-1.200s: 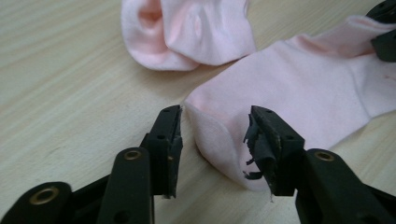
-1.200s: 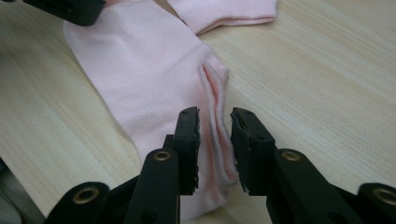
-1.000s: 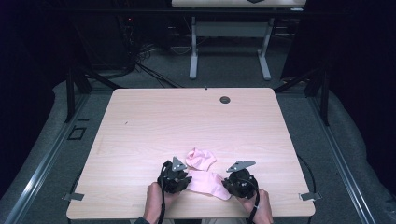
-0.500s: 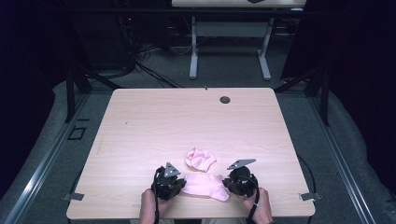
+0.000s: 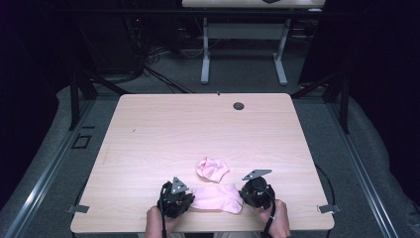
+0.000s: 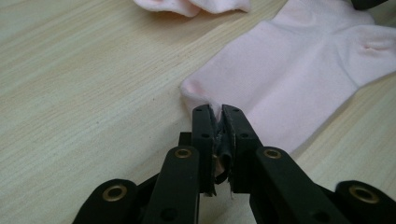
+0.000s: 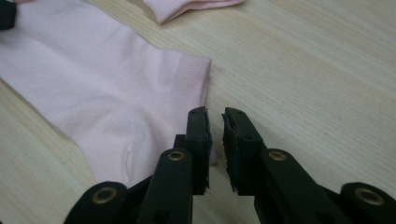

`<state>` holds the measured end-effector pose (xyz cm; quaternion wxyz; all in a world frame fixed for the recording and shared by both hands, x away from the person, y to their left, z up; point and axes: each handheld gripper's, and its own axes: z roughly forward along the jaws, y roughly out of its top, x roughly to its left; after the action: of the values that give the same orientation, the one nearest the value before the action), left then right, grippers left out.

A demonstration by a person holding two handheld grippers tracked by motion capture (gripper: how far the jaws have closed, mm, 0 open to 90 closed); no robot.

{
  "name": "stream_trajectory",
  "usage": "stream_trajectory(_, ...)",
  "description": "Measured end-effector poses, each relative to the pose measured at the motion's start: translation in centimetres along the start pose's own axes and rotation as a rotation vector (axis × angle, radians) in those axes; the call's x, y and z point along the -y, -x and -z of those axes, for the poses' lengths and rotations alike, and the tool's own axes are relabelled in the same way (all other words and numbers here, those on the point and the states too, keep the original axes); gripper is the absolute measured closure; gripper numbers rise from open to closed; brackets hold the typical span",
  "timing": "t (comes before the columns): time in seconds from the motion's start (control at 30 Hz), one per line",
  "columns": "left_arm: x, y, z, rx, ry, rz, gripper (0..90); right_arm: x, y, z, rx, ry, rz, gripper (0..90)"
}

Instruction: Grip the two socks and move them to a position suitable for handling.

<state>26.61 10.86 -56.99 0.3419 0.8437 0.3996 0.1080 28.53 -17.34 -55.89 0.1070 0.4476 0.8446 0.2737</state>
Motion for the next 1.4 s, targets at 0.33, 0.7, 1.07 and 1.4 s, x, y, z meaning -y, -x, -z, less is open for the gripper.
stream_trajectory(0.33,-1.6,-2.8,1.1,-0.039,0.043,0.079,32.0,-1.2,1.0,0.7,-0.048,0.045,-0.031,38.9)
stream_trajectory(0.7,-5.6,-6.8,-0.2,0.035,0.064,0.081,22.3,-4.6,0.5,-0.2,-0.060,0.085,-0.005,29.3)
stream_trajectory(1.07,-8.1,-7.7,-3.6,0.095,-0.009,0.067,34.6,-7.4,-0.2,-3.3,-0.067,0.067,0.019,37.1)
stream_trajectory(1.4,-8.8,-6.7,-5.4,0.137,-0.048,0.000,58.9,-8.0,-0.5,-5.8,-0.081,0.011,0.047,58.7)
